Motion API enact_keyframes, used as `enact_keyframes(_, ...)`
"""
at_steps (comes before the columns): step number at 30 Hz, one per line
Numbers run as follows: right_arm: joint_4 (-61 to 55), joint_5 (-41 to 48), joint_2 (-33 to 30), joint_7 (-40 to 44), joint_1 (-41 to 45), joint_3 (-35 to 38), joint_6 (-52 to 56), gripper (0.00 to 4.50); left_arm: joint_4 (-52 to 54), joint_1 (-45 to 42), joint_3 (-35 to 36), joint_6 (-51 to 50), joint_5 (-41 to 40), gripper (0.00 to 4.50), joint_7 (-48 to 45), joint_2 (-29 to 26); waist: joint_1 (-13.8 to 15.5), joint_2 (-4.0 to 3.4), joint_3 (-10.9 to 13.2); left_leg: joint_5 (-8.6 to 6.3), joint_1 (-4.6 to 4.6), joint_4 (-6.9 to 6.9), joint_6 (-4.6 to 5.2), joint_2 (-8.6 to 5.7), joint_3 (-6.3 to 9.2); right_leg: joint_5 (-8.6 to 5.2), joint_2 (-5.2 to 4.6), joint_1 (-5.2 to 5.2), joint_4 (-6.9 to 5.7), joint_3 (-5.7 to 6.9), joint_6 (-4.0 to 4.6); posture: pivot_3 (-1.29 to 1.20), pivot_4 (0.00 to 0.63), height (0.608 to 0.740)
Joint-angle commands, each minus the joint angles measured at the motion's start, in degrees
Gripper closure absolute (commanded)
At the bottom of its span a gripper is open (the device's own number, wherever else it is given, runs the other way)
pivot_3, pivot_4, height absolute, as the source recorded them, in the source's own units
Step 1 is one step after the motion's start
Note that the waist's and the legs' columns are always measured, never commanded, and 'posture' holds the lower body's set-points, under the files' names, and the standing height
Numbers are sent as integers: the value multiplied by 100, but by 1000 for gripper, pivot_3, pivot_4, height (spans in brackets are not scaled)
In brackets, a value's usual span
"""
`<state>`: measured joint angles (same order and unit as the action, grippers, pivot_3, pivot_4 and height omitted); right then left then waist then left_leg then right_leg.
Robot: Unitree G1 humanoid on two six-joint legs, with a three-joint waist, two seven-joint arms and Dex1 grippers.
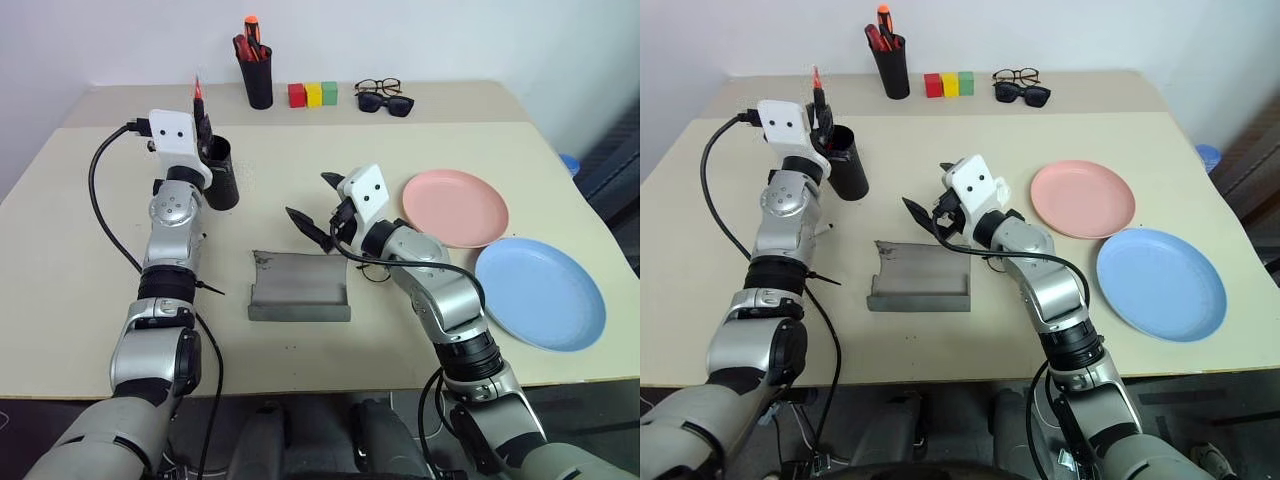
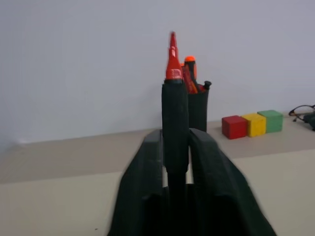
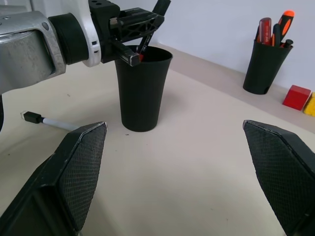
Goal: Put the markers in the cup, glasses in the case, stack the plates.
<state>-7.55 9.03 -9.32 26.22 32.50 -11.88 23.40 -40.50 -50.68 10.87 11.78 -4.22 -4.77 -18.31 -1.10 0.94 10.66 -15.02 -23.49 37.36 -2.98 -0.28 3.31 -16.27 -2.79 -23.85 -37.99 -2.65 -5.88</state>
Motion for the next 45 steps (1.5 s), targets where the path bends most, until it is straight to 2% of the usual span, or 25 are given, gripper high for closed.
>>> enact_keyframes(1,-182,34,60,29,122,32,-93,0,238,14,102,102,-99,1680,16,-21,-3,0,0,0,0,0,0,0,0,0,0,-1,-1,0,0,0,150,740)
enact_keyframes(2,-181,33,68,37,126,21,-96,0,352,43,181,50,-241,1291,-36,0,-3,0,0,0,0,0,0,0,0,0,0,-2,-2,0,0,0,150,740)
enact_keyframes(6,-200,23,99,51,127,-20,-106,0,1280,370,565,-226,-823,1291,-208,-91,-14,0,0,0,0,0,-1,2,1,0,0,-5,-5,-2,0,0,150,740)
enact_keyframes(10,-191,34,106,54,148,0,-108,0,2341,830,998,-965,-1381,1291,-494,-631,-70,0,0,3,0,-3,-5,5,-1,0,1,-16,-12,-8,1,0,150,740)
enact_keyframes(13,-203,65,83,101,144,26,-120,0,3077,1335,1189,-1957,-1949,408,-1253,-1364,-137,0,0,3,0,-4,-6,5,0,0,2,-15,-14,-7,1,0,150,740)
enact_keyframes(14,-238,102,62,155,132,39,-128,0,3455,1728,1152,-2651,-2224,60,-1759,-1818,-149,-1,-1,3,0,-6,-6,6,0,0,1,-15,-13,-8,1,0,150,740)
enact_keyframes(15,-259,127,49,194,125,48,-135,0,3714,2002,1118,-3148,-2420,60,-2095,-2133,-174,-1,-1,3,0,-8,-6,6,0,0,1,-15,-13,-8,1,0,150,740)
enact_keyframes(18,-493,333,-59,535,71,25,-125,0,3920,2726,649,-4281,-2260,60,-2851,-3197,-189,-4,0,3,5,-15,-6,7,-1,-2,2,-15,-13,-10,3,0,150,740)
enact_keyframes(21,-627,437,-129,701,48,32,-105,0,3905,2823,118,-4970,-2093,60,-3287,-3722,-132,-1,0,4,7,-12,-6,7,5,-2,6,-7,-13,-4,4,0,150,740)
enact_keyframes(25,-658,449,-161,757,42,58,-119,0,3565,2314,-977,-5790,-1638,60,-3723,-3980,-96,1,0,4,15,-4,-6,5,5,-3,9,21,-5,9,5,0,150,740)
enact_keyframes(29,-668,423,-136,737,27,39,-135,0,2895,1718,-1494,-5861,-1346,60,-4012,-3738,-141,0,0,4,14,-9,-6,5,2,-3,13,15,-6,7,5,0,150,740)
enact_keyframes(32,-773,395,-109,692,-60,-25,-126,0,2023,1239,-1980,-5682,-818,899,-4105,-3540,-156,0,0,4,14,-10,-7,6,1,-5,15,9,-12,7,8,0,150,740)
enact_keyframes(33,-798,391,-104,681,-80,-34,-119,0,1876,1162,-2070,-5630,-730,1318,-4196,-3506,-163,0,0,4,14,-10,-6,7,-1,-5,16,5,-12,3,8,0,150,740)
enact_keyframes(39,-864,382,-101,602,-120,-31,-91,0,1451,1044,-2224,-5473,-492,4429,-4611,-3376,-149,0,-1,5,12,-9,-7,8,1,-5,12,-3,-17,-4,8,0,150,740)
enact_keyframes(45,-866,384,-157,610,-150,-39,-83,0,1914,1213,-1788,-5192,-683,4429,-4732,-3281,-143,0,-2,4,12,-8,-6,9,3,-5,10,-3,-20,-5,8,0,150,740)
